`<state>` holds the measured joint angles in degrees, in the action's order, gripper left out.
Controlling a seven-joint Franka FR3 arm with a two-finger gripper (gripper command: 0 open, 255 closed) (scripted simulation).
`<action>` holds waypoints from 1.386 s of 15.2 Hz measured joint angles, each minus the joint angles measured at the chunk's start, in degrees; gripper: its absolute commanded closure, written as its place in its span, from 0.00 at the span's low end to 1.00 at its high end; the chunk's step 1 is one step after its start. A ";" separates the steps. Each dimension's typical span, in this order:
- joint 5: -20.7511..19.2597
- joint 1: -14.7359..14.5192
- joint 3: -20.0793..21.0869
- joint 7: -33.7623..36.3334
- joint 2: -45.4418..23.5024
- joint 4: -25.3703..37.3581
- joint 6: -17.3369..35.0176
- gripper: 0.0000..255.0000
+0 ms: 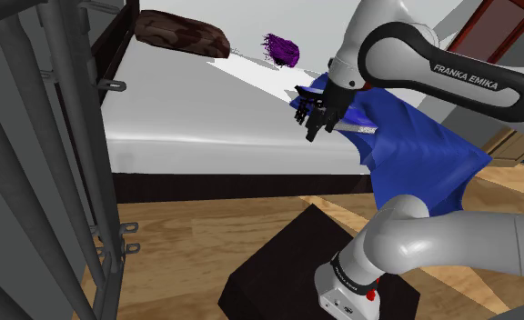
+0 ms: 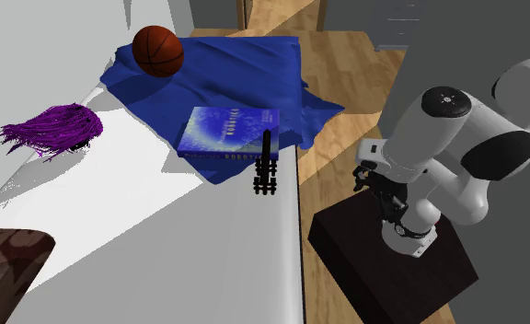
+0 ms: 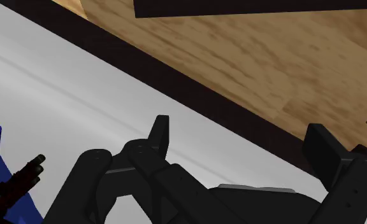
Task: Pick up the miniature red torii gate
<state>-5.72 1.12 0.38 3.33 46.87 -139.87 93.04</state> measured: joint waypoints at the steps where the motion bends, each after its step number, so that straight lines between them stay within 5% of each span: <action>1: 0.00 0.00 0.00 0.00 0.00 0.00 0.00 0.00; 11: 4.40 3.92 -11.50 -1.84 -11.52 7.36 11.01 0.00; 21: 17.17 4.78 -25.65 -7.98 -26.93 18.82 19.21 0.00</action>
<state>11.45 5.90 -25.28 -4.65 19.95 -121.05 112.26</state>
